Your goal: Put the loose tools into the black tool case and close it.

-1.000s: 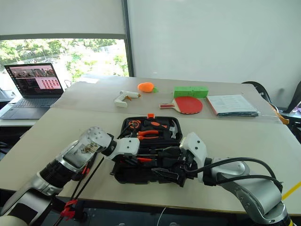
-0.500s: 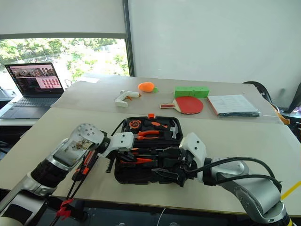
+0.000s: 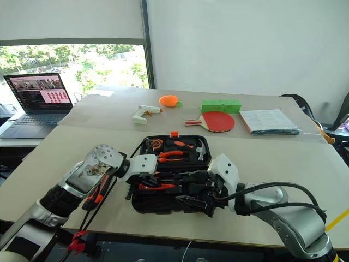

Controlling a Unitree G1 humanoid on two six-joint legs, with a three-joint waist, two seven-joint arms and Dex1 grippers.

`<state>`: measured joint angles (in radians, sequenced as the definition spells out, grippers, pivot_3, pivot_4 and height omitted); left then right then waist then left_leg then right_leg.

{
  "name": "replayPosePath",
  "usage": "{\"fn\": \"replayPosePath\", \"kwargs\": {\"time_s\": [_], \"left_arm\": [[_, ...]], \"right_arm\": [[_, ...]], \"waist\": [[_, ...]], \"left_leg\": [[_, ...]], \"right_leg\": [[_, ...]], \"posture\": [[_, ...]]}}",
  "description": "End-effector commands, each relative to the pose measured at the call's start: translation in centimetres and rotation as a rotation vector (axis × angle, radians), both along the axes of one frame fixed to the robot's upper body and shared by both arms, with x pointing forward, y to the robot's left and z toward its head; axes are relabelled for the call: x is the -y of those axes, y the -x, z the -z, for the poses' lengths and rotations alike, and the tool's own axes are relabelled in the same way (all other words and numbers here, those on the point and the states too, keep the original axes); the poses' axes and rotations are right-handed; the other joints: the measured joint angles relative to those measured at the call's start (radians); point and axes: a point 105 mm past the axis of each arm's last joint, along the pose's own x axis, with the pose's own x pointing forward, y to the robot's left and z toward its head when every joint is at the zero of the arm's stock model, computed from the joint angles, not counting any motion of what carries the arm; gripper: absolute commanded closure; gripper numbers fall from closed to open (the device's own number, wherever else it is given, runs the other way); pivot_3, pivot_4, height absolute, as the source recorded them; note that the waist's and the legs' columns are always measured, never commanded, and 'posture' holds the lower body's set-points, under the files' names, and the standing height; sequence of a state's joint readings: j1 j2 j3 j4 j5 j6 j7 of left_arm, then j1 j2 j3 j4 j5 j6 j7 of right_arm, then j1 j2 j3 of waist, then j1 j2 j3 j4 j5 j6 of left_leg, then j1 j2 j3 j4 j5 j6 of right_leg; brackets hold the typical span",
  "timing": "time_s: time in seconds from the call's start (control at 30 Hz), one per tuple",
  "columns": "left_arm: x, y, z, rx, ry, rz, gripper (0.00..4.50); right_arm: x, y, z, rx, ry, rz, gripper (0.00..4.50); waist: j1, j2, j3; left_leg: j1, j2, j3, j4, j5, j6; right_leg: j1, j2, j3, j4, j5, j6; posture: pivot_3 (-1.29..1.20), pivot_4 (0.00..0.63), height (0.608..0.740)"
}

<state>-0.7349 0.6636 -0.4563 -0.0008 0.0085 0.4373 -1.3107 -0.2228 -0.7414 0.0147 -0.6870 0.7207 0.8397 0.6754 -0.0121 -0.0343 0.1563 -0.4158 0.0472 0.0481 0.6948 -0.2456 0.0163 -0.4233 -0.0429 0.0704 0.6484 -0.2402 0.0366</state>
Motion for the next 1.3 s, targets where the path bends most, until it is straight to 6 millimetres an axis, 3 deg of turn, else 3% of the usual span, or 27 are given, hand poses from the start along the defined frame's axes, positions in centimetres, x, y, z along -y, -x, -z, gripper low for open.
{"fn": "replayPosePath", "kwargs": {"time_s": [0.03,0.3,0.47,0.57,0.67,0.73,0.9,0.97,1.03,1.17,1.3], "left_arm": [[-0.3,-0.1,0.3,0.012,-0.02,-0.005,4.45],[-0.2,0.3,0.5,0.013,-0.018,0.006,4.45],[-1.4,-1.2,-2.0,0.062,0.053,-0.103,4.45],[-2.6,-2.5,-5.1,0.074,0.167,-0.223,3.75],[-5.9,-3.5,-8.2,0.036,0.257,-0.426,2.61],[-8.1,-3.1,-8.5,-0.017,0.257,-0.541,1.91],[-12.9,-0.7,-6.9,-0.098,0.123,-0.817,0.22],[-15.0,0.2,-6.2,-0.097,0.046,-0.95,0.09],[-15.8,0.7,-5.9,-0.13,0.037,-1.037,0.09],[-16.1,0.9,-5.3,-0.231,0.058,-1.199,0.09],[-15.3,0.3,-4.2,-0.294,0.053,-1.23,0.09]], "right_arm": [[-0.2,0.4,-0.8,0.039,-0.003,-0.02,0.0],[-0.2,0.3,-0.9,0.039,-0.005,-0.018,0.0],[-0.2,0.2,-1.1,0.047,-0.004,-0.027,0.0],[-0.2,0.1,-1.6,0.062,-0.007,-0.041,0.0],[-0.4,0.1,-2.3,0.087,-0.001,-0.083,0.0],[-0.7,0.3,-2.9,0.109,0.006,-0.126,0.0],[-1.1,1.0,-4.3,0.131,0.012,-0.231,0.0],[-1.4,1.5,-4.5,0.129,0.019,-0.287,0.0],[-1.6,1.7,-4.6,0.13,0.026,-0.323,0.0],[-2.2,1.8,-4.5,0.136,0.029,-0.355,0.0],[-2.8,1.8,-4.3,0.16,0.026,-0.362,0.0]], "waist": [[0.0,0.0,0.0],[0.0,0.0,0.0],[-0.002,0.0,0.0],[-0.002,0.0,0.0],[-0.002,-0.001,0.001],[-0.009,-0.001,0.001],[-0.015,-0.001,0.001],[-0.013,-0.003,0.002],[-0.007,-0.005,0.003],[0.01,-0.006,0.004],[0.009,-0.006,0.004]], "left_leg": [[0.0,0.0,0.0,0.0,0.0,0.0],[0.0,0.0,0.0,0.0,0.0,0.0],[0.0,0.0,0.0,0.0,0.0,0.0],[0.0,0.0,0.0,0.0,0.0,0.0],[0.0,0.0,0.0,0.0,0.0,0.0],[0.0,0.0,0.0,0.0,0.0,0.0],[0.0,0.001,-0.001,-0.003,0.0,0.0],[0.0,0.001,-0.001,-0.002,0.0,0.0],[0.0,0.001,-0.001,-0.002,0.0,0.0],[0.0,0.001,-0.001,-0.001,0.0,0.0],[0.0,0.001,-0.001,-0.001,0.0,0.0]], "right_leg": [[0.0,0.0,0.0,0.0,0.0,0.0],[0.0,0.0,0.0,0.0,0.0,0.0],[0.0,0.0,0.0,0.0,0.0,0.0],[0.0,0.0,0.0,0.0,0.0,0.0],[0.0,0.0,0.0,0.0,0.0,0.0],[-0.001,0.0,0.0,0.0,0.0,0.0],[-0.001,0.0,0.0,0.0,-0.001,-0.001],[-0.002,0.0,-0.001,0.0,-0.001,-0.001],[-0.002,0.0,-0.001,0.0,-0.001,-0.001],[-0.001,-0.001,-0.002,0.0,-0.001,0.0],[-0.001,0.0,-0.002,0.0,-0.001,0.0]], "posture": [[0.0,0.15,0.736],[0.0,0.15,0.736],[0.0,0.15,0.736],[0.0,0.15,0.736],[0.0,0.15,0.736],[0.0,0.15,0.736],[0.0,0.15,0.736],[0.0,0.15,0.736],[0.0,0.15,0.736],[0.0,0.15,0.736],[0.0,0.15,0.736]]}}
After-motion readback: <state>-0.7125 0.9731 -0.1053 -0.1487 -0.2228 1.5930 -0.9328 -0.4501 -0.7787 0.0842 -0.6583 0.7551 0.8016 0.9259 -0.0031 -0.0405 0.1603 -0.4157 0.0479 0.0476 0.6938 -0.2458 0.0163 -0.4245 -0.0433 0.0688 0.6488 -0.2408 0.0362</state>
